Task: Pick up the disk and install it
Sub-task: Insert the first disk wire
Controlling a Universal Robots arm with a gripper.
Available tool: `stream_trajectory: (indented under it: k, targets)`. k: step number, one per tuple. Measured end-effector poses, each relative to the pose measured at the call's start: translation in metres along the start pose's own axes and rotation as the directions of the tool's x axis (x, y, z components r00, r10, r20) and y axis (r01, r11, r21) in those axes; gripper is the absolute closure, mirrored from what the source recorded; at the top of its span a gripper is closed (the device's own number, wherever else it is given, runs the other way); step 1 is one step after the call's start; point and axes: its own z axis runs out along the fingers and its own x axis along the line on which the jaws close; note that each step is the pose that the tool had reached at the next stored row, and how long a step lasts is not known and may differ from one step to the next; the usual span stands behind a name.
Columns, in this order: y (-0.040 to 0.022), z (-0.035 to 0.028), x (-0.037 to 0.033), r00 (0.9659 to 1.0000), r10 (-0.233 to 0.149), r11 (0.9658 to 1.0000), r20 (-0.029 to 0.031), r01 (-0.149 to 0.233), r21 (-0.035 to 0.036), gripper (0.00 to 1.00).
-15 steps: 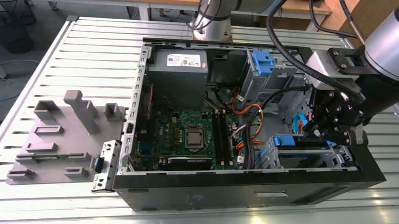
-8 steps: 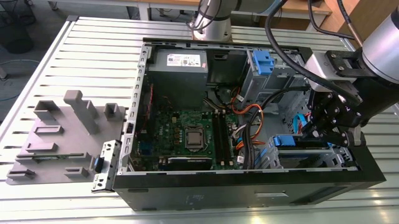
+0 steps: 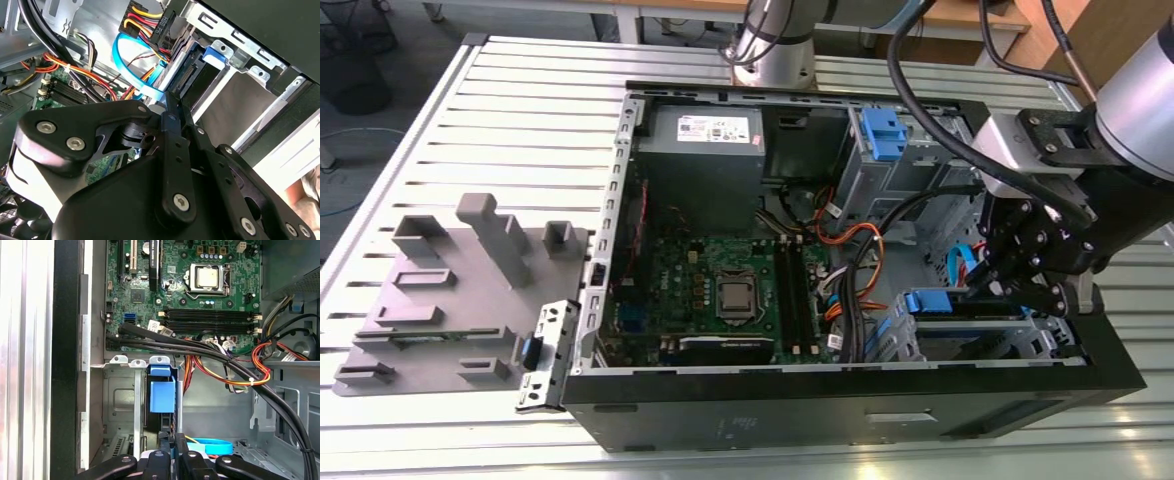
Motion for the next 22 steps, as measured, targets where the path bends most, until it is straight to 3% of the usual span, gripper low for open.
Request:
stream_trajectory:
  k: [22]
  targets:
    - [-0.0001, 0.0062, 0.0007, 1.0000, 0.000, 1.0000, 0.0002, 0.000, 0.0000, 0.84]
